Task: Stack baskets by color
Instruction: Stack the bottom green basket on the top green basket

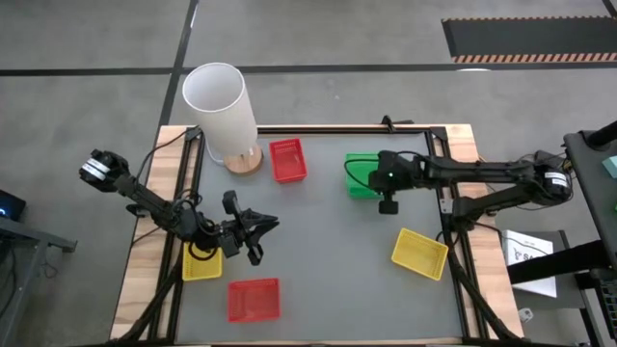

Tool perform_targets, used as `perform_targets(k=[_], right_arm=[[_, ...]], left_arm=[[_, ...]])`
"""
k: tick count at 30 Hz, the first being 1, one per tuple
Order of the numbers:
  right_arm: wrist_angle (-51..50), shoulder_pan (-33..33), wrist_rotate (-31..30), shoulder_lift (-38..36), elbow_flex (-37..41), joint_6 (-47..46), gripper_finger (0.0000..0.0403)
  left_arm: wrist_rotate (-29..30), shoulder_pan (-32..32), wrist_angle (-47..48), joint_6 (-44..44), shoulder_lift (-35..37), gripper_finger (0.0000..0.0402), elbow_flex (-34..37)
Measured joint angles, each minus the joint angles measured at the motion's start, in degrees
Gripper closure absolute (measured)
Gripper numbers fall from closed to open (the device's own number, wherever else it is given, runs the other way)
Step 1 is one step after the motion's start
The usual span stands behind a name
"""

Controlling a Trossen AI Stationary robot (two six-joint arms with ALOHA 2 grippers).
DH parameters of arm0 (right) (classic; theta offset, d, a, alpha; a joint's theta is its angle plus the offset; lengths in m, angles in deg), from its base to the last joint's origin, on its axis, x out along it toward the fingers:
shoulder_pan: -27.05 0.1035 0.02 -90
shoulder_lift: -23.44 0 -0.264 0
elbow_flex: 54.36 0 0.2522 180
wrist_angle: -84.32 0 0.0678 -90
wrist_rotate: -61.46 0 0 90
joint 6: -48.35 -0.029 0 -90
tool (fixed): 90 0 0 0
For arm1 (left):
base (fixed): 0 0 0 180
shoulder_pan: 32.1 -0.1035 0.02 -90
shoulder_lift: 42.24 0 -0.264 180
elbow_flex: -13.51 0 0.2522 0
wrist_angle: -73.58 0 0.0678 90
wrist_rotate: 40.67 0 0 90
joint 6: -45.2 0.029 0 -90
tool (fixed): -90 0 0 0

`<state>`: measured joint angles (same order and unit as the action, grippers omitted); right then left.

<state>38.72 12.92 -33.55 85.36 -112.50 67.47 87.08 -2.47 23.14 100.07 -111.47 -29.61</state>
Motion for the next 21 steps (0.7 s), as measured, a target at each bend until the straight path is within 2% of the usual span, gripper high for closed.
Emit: perform_targets(k=[5, 21], right_arm=[[0.08, -1.85, 0.58, 1.76, 0.15, 1.99, 0.0394], [0.74, -1.8, 0.55, 6.81, 0.15, 1.48, 0.0394]], left_arm=[[0.0, 0.0, 0.1, 0.0, 0.02, 0.0371, 0.01], [0.0, 0.0, 0.1, 0.05, 0.02, 0.0371, 0.04]])
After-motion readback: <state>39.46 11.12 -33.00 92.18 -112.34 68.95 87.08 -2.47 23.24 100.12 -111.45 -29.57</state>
